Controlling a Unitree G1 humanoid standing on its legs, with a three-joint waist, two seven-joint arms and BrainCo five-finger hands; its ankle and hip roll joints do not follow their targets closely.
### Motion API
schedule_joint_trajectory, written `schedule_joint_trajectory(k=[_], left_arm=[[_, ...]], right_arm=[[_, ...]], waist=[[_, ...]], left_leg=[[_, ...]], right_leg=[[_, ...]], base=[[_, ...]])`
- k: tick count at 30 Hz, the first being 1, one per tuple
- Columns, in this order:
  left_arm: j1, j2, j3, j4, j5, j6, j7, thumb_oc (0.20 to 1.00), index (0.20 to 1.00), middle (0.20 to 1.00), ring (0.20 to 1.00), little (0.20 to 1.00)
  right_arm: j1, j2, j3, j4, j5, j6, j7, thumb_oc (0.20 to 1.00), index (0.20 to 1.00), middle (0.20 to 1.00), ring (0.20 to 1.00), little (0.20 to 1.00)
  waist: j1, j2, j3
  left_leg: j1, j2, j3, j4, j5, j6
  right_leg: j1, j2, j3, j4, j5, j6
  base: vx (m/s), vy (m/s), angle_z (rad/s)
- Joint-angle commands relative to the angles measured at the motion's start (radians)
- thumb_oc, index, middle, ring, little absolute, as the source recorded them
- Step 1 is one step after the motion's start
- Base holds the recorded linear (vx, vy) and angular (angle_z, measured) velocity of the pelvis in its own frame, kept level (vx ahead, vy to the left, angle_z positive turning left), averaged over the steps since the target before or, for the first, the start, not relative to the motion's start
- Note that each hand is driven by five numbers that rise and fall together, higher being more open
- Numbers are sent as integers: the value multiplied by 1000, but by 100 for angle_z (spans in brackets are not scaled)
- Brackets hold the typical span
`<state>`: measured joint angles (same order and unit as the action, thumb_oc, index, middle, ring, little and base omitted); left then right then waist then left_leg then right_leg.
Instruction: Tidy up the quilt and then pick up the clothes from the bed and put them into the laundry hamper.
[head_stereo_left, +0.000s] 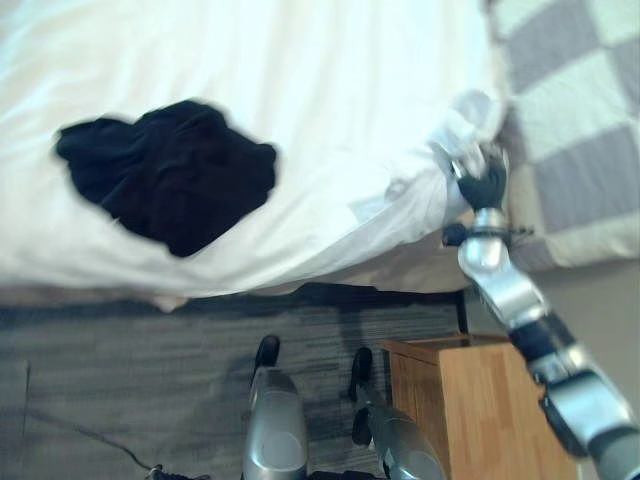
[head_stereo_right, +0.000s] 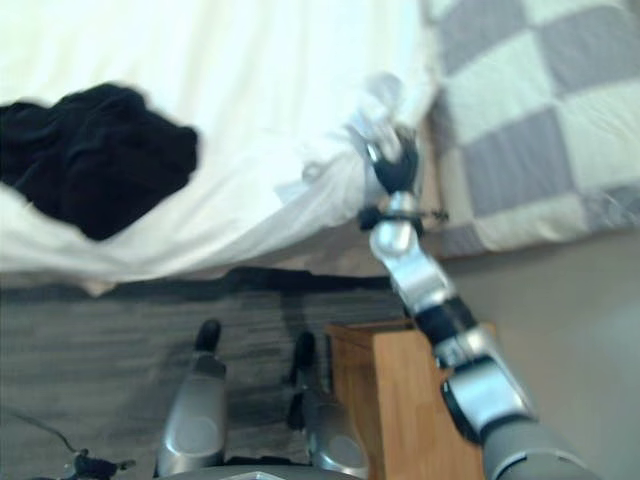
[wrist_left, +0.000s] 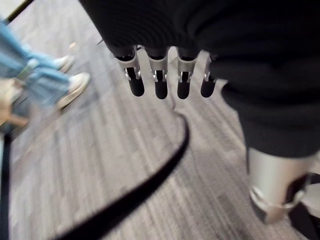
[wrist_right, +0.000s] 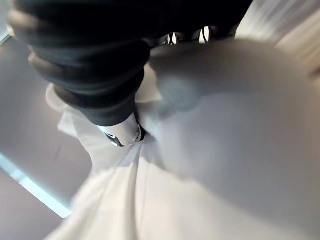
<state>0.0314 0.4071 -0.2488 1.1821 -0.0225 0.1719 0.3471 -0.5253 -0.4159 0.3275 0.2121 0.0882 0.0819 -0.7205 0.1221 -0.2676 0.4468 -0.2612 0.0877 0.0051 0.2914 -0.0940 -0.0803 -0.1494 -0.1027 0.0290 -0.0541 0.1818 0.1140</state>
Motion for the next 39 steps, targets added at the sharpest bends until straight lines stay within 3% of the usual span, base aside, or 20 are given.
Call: schedule_joint_trajectory(k=[1, 2, 3, 7, 14, 18, 23, 25, 26, 27, 28, 30, 32, 33, 34, 35, 39], left_arm=[[27, -20, 5, 36, 33, 93, 46, 1000, 1000, 1000, 1000, 1000], [15, -23, -12, 20, 24, 115, 40, 1000, 1000, 1000, 1000, 1000], [11, -23, -16, 16, 18, 123, 37, 1000, 1000, 1000, 1000, 1000], [-22, -20, -38, 7, 33, 176, -24, 1000, 1000, 1000, 1000, 1000], [-29, -7, -34, 11, 27, 196, -72, 1000, 1000, 1000, 1000, 1000], [-32, 7, -15, 21, 49, 210, -82, 1000, 1000, 1000, 1000, 1000], [-33, 56, 12, 19, 79, 244, -91, 1000, 1000, 1000, 1000, 1000], [-28, 62, 28, 13, 79, 262, -93, 1000, 1000, 1000, 1000, 1000], [-19, 61, 39, 10, 84, 269, -91, 1000, 1000, 1000, 1000, 1000], [-14, 59, 47, 8, 92, 271, -90, 1000, 1000, 1000, 1000, 1000], [-7, 60, 54, -2, 101, 278, -90, 1000, 1000, 1000, 1000, 1000], [1, 63, 53, -30, 99, 304, -89, 1000, 1000, 1000, 1000, 1000], [-25, 76, 22, -41, 76, 335, -85, 1000, 1000, 1000, 1000, 1000], [-32, 77, 15, -39, 71, 337, -82, 1000, 1000, 1000, 1000, 1000], [-72, 79, -15, -19, 51, 348, -69, 1000, 1000, 1000, 1000, 1000], [-79, 80, -18, -15, 47, 350, -68, 1000, 1000, 1000, 1000, 1000], [-140, 101, -37, 31, -18, 370, -54, 1000, 1000, 1000, 1000, 1000]], right_arm=[[106, -81, -29, -6, -31, -38, -38, 200, 200, 200, 200, 200], [196, -73, -36, 5, -29, -51, -30, 555, 555, 555, 555, 555], [212, -70, -37, 10, -14, -39, -33, 1000, 1000, 1000, 1000, 1000], [332, -29, -56, 180, 26, -21, 21, 1000, 1000, 1000, 1000, 1000], [404, -7, -114, 386, 102, 57, 33, 1000, 1000, 1000, 1000, 1000], [440, -6, -159, 472, 181, 89, 17, 1000, 1000, 1000, 1000, 1000], [468, -28, -205, 490, 218, 170, 37, 1000, 1000, 1000, 1000, 1000], [488, -35, -218, 471, 235, 102, 42, 1000, 1000, 1000, 1000, 1000], [501, -40, -233, 439, 236, 33, 47, 1000, 1000, 1000, 1000, 1000], [508, -44, -245, 413, 211, -26, 65, 821, 821, 821, 821, 821], [508, -60, -266, 344, 188, -51, 112, 200, 200, 200, 200, 200], [479, -118, -287, 142, 156, -29, 218, 200, 200, 200, 200, 200], [348, -221, -248, -81, 159, 56, 325, 200, 200, 200, 200, 200], [323, -233, -235, -103, 152, 51, 346, 200, 200, 200, 200, 200], [191, -274, -161, -173, 134, 85, 364, 200, 200, 200, 200, 200], [173, -277, -151, -178, 128, 78, 369, 200, 200, 200, 200, 200], [-105, -313, -21, -186, 116, 158, 342, 200, 200, 200, 200, 200]], waist=[[-55, 72, -14], [-84, 90, -22], [-91, 95, -24], [-141, 143, -37], [-158, 154, -55], [-155, 132, -70], [-146, 74, -86], [-144, 59, -93], [-143, 52, -99], [-144, 49, -102], [-145, 44, -105], [-147, 38, -107], [-140, 30, -103], [-139, 29, -102], [-125, 22, -91], [-125, 20, -92], [-93, -3, -75]], left_leg=[[24, 6, -32, -155, 34, 59], [39, 8, -15, -150, 31, 61], [42, 8, -11, -148, 30, 61], [75, 8, 13, -150, 34, 58], [93, 14, 23, -155, 39, 53], [101, 25, 26, -154, 40, 50], [101, 48, 25, -146, 34, 46], [105, 53, 23, -149, 38, 45], [110, 54, 20, -149, 38, 46], [111, 53, 18, -148, 37, 47], [114, 53, 17, -148, 34, 48], [114, 50, 18, -149, 30, 47], [109, 53, 22, -149, 26, 43], [108, 54, 23, -149, 25, 43], [101, 60, 26, -142, 21, 39], [97, 59, 26, -144, 27, 38], [69, 71, 17, -134, 36, 30]], right_leg=[[19, 25, 30, 80, -132, 41], [25, 22, 45, 84, -136, 42], [27, 21, 49, 85, -137, 42], [49, 3, 67, 83, -144, 44], [67, -4, 64, 72, -144, 44], [81, 2, 57, 63, -138, 45], [93, 21, 40, 55, -130, 51], [97, 30, 40, 53, -126, 51], [101, 33, 40, 54, -125, 52], [102, 34, 39, 56, -126, 53], [102, 34, 37, 57, -127, 54], [100, 34, 39, 52, -126, 56], [96, 37, 46, 43, -126, 58], [95, 38, 47, 41, -127, 58], [97, 43, 53, 37, -127, 59], [92, 43, 53, 36, -124, 59], [86, 53, 48, 28, -117, 57]], base=[[-17, 100, -45], [-15, 77, -25], [-23, 106, -20], [-20, 77, -13], [0, 0, 0], [38, -74, 2], [33, -167, -10], [63, -66, -11], [78, -41, -1], [82, -43, 0], [49, -30, -6], [17, -22, -8], [-20, -34, -3], [-24, -59, -5], [-15, -50, -1], [-1, -76, -1], [46, -114, 1]])
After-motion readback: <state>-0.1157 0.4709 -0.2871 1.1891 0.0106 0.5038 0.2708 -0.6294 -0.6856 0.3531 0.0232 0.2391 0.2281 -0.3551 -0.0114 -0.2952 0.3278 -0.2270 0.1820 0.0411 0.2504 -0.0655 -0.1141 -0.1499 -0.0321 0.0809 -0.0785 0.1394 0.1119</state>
